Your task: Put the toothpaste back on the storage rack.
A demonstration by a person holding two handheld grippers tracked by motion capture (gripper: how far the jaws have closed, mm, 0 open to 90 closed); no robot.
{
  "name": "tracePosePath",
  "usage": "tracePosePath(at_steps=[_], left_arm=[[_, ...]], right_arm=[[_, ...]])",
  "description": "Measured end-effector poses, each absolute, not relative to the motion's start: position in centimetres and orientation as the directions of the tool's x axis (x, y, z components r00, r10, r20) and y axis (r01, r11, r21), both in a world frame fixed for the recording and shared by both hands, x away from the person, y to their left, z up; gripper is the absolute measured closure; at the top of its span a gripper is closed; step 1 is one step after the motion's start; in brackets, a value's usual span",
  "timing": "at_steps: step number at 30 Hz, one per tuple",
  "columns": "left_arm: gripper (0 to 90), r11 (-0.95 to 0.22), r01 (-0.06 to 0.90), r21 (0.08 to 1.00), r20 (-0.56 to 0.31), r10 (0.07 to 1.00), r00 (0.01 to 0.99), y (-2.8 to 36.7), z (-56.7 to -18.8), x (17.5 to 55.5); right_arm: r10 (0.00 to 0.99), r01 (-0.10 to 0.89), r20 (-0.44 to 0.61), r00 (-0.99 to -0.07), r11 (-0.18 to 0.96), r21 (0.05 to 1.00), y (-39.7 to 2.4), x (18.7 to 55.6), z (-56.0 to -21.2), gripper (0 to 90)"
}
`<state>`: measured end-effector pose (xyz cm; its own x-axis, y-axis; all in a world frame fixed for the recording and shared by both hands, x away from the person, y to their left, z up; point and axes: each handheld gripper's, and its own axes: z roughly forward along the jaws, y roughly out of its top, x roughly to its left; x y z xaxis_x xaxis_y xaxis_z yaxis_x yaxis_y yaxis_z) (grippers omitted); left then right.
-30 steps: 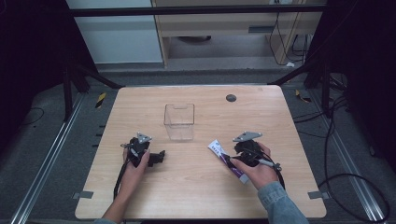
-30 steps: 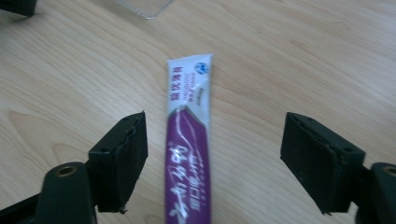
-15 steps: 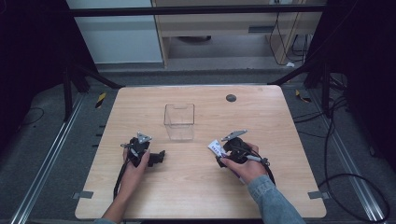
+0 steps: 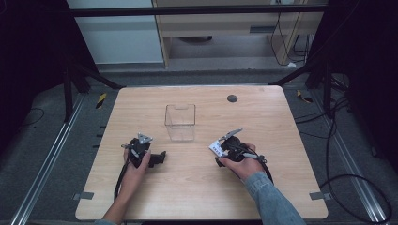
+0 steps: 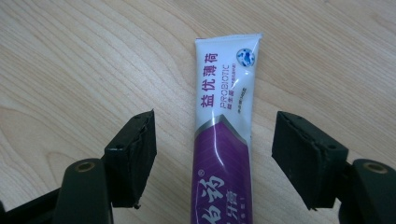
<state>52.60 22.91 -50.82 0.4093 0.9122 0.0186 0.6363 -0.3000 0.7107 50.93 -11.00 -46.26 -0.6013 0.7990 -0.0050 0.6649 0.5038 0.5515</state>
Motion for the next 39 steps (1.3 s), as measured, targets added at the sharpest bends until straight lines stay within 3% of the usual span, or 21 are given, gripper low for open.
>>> tracePosePath(at_steps=[13, 39], left_arm=[[0.0, -0.302, 0.637, 0.709, 0.020, 0.912, 0.410, 22.9, -50.8, 52.6], [0.0, -0.305, 0.636, 0.709, 0.021, 0.910, 0.413, 22.9, -50.8, 52.7]], right_arm=[[0.795, 0.678, -0.010, -0.607, 0.524, 0.515, -10.7, 51.6, -46.7, 27.6], [0.798, 0.699, -0.024, -0.602, 0.541, 0.469, -9.8, 53.2, -47.7, 43.1]])
